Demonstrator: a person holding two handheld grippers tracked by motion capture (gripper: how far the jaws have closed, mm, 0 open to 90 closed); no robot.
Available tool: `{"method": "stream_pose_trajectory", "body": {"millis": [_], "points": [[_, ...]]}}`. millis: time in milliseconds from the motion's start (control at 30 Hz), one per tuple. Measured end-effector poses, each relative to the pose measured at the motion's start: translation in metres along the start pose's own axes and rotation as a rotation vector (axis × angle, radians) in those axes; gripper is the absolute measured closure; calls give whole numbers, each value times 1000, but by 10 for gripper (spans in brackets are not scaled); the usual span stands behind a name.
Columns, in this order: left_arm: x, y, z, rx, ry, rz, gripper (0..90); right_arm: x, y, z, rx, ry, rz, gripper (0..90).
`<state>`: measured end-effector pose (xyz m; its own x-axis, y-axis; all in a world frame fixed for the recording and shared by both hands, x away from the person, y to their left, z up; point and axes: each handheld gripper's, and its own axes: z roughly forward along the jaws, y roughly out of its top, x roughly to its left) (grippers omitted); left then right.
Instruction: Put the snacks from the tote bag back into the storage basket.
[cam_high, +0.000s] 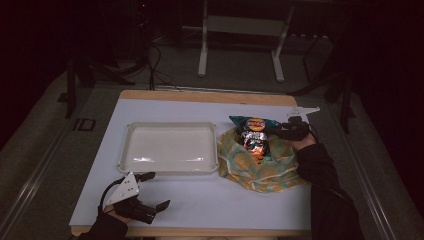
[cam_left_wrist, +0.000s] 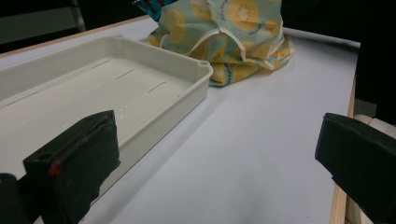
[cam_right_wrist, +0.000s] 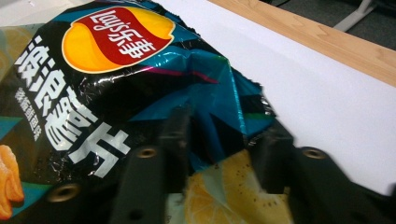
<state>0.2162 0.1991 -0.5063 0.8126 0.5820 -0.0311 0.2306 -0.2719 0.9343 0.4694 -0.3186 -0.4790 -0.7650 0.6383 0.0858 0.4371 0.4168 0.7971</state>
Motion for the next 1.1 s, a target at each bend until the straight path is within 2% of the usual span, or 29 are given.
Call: {"method": "stream_pose_trajectory", "body": {"millis": [100,167,233,400,567,833,1100], "points": [[0,0,0,1,0,2,3,-1,1,0,2,5,10,721],[0,0,0,2,-1,1,3,0,2,0,12,13,9,834],[0,0,0,2,0,2,3,1,2,0,30,15,6,894],[-1,0,0,1,0,1,3,6,5,-2,30,-5,-2,900],[-1,0,0,-1,2,1,3,12,9,-9,6,-8,-9,900],[-1,0,0,1,4,1,3,27,23,-28,-70,19,-21,900],[-1,0,0,2,6,1,3,43,33,-43,-108,34,-50,900]]}}
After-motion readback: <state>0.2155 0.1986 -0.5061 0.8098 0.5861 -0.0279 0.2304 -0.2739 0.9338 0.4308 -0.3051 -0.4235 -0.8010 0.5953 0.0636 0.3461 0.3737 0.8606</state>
